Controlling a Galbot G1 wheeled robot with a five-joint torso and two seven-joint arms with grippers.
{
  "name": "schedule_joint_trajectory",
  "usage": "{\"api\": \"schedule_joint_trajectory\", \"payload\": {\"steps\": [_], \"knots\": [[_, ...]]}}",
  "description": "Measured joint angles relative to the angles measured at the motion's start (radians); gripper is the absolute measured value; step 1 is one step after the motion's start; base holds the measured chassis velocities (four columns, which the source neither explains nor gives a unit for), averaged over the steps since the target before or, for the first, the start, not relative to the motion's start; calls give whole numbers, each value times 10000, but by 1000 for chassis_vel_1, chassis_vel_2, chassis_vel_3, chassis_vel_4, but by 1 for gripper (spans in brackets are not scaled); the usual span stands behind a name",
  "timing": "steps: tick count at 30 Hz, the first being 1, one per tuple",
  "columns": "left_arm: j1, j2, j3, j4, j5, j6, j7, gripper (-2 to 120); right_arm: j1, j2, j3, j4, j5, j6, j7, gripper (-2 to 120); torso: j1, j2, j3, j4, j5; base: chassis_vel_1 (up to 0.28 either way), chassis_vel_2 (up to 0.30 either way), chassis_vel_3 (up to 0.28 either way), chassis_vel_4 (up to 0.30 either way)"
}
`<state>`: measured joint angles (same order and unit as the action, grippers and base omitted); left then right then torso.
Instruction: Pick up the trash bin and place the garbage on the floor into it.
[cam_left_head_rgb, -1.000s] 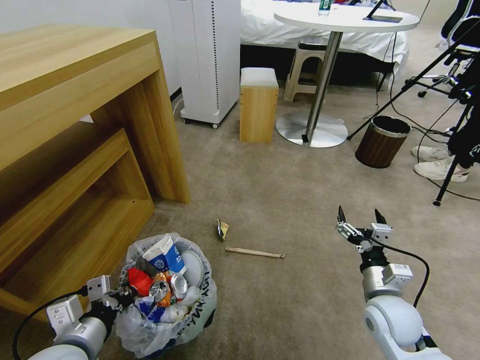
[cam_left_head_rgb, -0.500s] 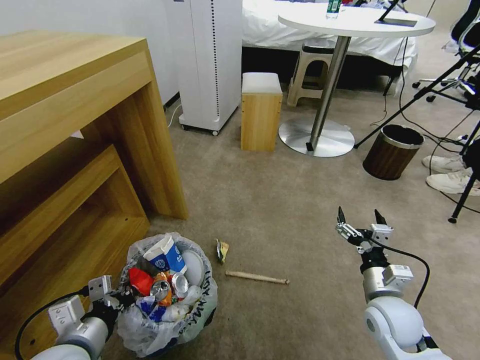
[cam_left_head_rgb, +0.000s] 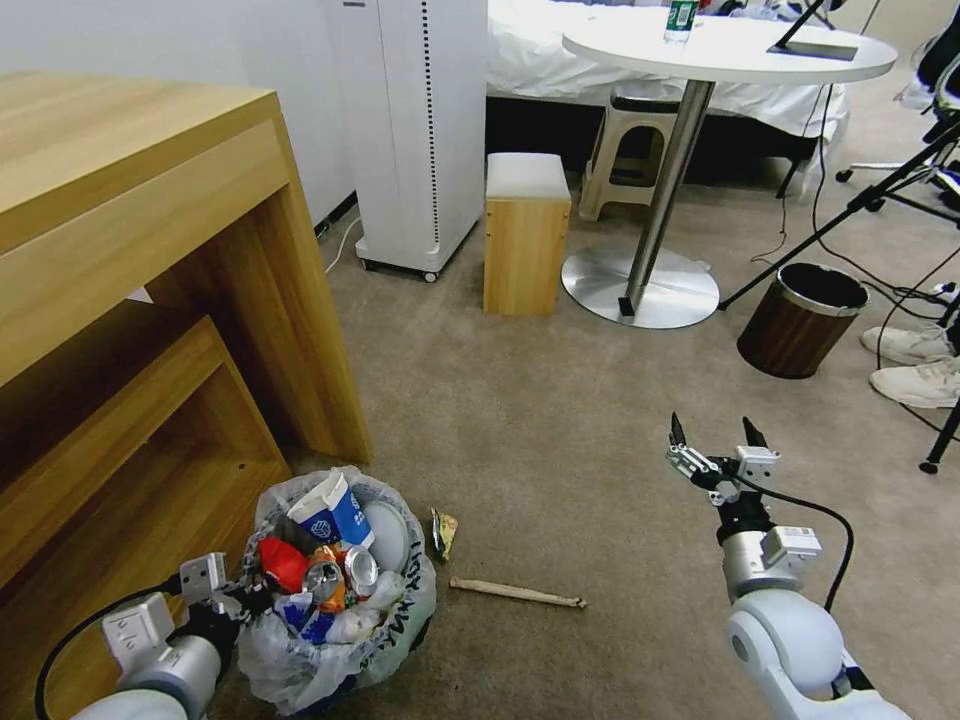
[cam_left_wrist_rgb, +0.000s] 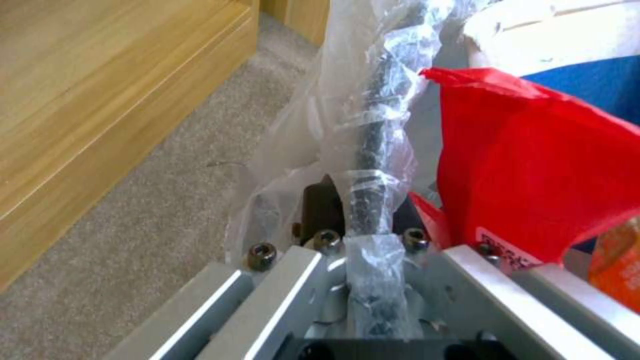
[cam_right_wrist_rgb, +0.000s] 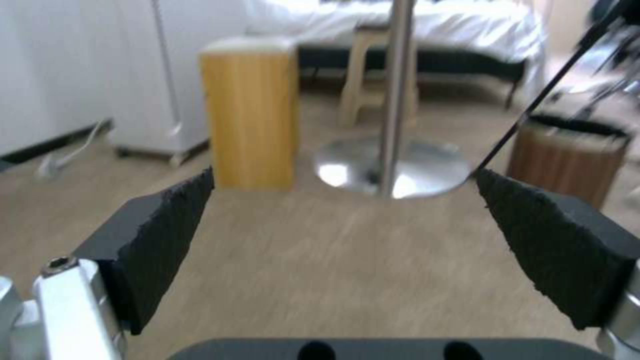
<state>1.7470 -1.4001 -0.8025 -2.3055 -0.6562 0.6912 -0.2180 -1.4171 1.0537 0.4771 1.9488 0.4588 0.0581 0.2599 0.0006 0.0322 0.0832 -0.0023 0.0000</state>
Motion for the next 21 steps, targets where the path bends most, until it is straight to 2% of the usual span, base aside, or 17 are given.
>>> {"api": "schedule_joint_trajectory", "payload": {"steps": [1,4,5,7,8,9,11,13,18,21], "knots": [[0,0,0,0,0,0,0,0,0,0,0,0,0,0,0,100,0,0,0,0,0,0,0,0,0],[-24,-33,6,55,32,-7,12,0,94,-476,-81,142,933,-1037,-319,100,0,0,0,-1,0,0,0,0,0],[-24,-33,6,55,32,-7,12,0,94,-476,-81,142,933,-1037,-319,100,0,0,0,-1,0,0,0,0,0],[-48,-63,15,111,71,-36,19,0,217,-851,-115,93,1774,-1729,-1079,100,0,1,0,0,0,0,0,0,0],[-86,-113,27,187,132,-83,37,0,371,-1312,-138,-102,2951,-2544,-2100,100,0,0,1,0,3,0,0,0,0],[-86,-113,27,187,132,-83,37,0,371,-1312,-138,-102,2951,-2544,-2100,100,0,0,1,0,3,0,0,0,0],[-121,-161,45,248,177,-128,46,0,519,-1664,-241,-321,3440,-3107,-2737,100,0,1,0,0,-3,0,0,0,0],[-171,-227,68,315,216,-150,59,0,737,-2056,-552,-678,3430,-3462,-3435,100,0,2,1,0,4,0,0,0,0],[-258,-287,86,446,291,-179,64,0,1069,-2519,-1075,-1061,3305,-4023,-4206,98,0,1,1,1,-1,0,0,0,0],[-349,-359,101,594,366,-227,82,0,1656,-3080,-2016,-1614,2848,-4971,-4763,100,0,1,0,-1,-1,0,0,0,0]]}}
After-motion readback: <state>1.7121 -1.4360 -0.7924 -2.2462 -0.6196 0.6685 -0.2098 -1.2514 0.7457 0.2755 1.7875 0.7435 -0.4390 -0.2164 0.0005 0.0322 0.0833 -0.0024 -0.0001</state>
